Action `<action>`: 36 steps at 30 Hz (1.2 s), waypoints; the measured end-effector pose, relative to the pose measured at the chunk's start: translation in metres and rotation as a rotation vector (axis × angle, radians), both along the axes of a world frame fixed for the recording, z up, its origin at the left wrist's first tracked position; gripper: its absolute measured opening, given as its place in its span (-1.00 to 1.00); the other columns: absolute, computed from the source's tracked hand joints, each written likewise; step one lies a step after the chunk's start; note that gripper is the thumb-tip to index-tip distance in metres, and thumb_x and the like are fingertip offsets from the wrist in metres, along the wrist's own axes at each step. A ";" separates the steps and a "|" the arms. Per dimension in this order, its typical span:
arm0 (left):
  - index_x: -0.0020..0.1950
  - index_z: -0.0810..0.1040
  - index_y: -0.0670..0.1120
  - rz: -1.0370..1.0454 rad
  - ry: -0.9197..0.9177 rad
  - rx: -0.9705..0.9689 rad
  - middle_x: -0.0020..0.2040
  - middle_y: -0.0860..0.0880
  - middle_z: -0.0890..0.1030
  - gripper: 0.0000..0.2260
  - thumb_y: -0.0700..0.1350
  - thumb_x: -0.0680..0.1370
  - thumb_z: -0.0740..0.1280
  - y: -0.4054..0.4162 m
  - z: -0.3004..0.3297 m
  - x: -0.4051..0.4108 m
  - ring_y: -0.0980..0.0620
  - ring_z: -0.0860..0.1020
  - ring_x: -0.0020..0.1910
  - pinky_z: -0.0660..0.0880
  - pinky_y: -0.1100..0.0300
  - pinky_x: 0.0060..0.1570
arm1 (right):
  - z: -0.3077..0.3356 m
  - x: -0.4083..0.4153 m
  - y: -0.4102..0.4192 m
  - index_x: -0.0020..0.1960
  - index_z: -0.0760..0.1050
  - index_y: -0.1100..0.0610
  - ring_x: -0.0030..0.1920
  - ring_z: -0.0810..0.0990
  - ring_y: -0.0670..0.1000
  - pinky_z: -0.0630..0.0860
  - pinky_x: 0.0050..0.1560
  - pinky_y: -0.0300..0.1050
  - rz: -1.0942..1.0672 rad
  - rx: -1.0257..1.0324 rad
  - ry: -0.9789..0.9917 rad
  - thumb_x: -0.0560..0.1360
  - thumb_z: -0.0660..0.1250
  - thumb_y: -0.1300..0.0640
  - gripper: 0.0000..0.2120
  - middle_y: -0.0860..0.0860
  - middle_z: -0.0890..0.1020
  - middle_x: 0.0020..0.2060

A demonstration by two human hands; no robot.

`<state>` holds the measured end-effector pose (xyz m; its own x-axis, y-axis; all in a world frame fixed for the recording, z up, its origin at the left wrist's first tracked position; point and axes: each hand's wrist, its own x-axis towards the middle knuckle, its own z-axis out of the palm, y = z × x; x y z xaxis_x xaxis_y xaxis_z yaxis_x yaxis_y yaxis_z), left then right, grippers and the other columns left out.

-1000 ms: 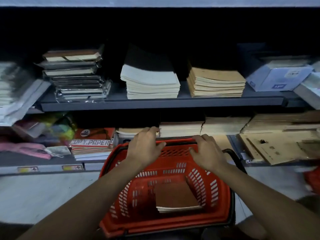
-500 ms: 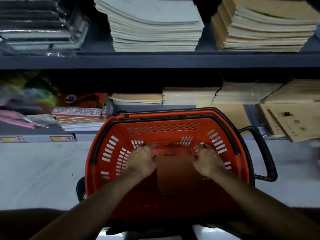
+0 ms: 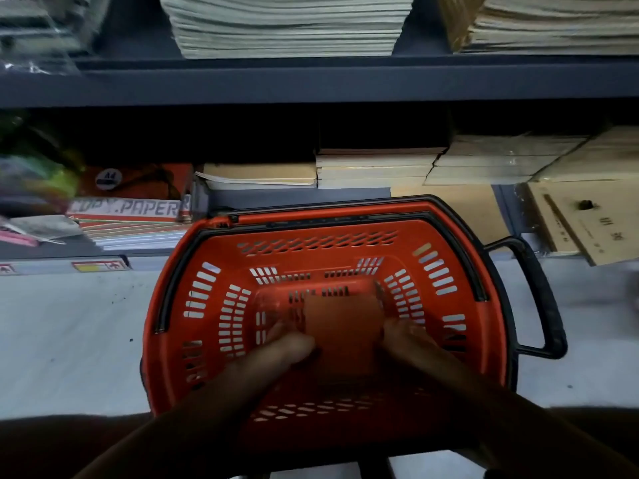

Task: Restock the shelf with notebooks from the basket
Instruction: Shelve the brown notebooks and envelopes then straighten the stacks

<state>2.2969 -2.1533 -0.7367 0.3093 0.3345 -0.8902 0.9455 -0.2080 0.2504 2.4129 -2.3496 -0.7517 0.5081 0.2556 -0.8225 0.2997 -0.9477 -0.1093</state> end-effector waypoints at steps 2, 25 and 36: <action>0.18 0.66 -0.18 0.078 -0.019 -0.066 0.08 -0.10 0.69 -0.79 -0.15 0.57 0.43 -0.001 0.006 0.002 -0.06 0.67 0.01 0.60 0.12 0.02 | 0.004 -0.001 -0.001 0.29 0.53 0.12 0.16 0.63 0.04 0.58 0.19 -0.04 -0.011 0.013 -0.010 0.67 0.24 0.00 -0.72 0.08 0.63 0.20; 0.21 0.42 -0.29 0.534 -0.442 -0.314 -0.05 -0.19 0.53 -0.53 -0.27 0.30 0.32 -0.033 0.123 -0.008 -0.06 0.52 -0.16 0.51 0.18 -0.23 | 0.109 -0.019 -0.018 0.21 0.60 0.15 0.04 0.69 0.08 0.62 0.12 -0.01 -0.787 0.405 0.124 0.62 0.35 0.06 -0.77 0.07 0.71 0.02; 0.16 0.51 -0.17 0.620 -0.644 -0.184 -0.04 -0.15 0.61 -0.82 -0.19 0.57 0.27 -0.053 0.191 -0.031 -0.08 0.56 -0.14 0.45 0.14 -0.22 | 0.186 -0.047 -0.023 -0.04 0.62 0.09 -0.13 0.63 -0.05 0.47 -0.19 -0.18 -0.620 0.623 -0.257 0.70 0.21 -0.02 -0.71 0.01 0.67 -0.13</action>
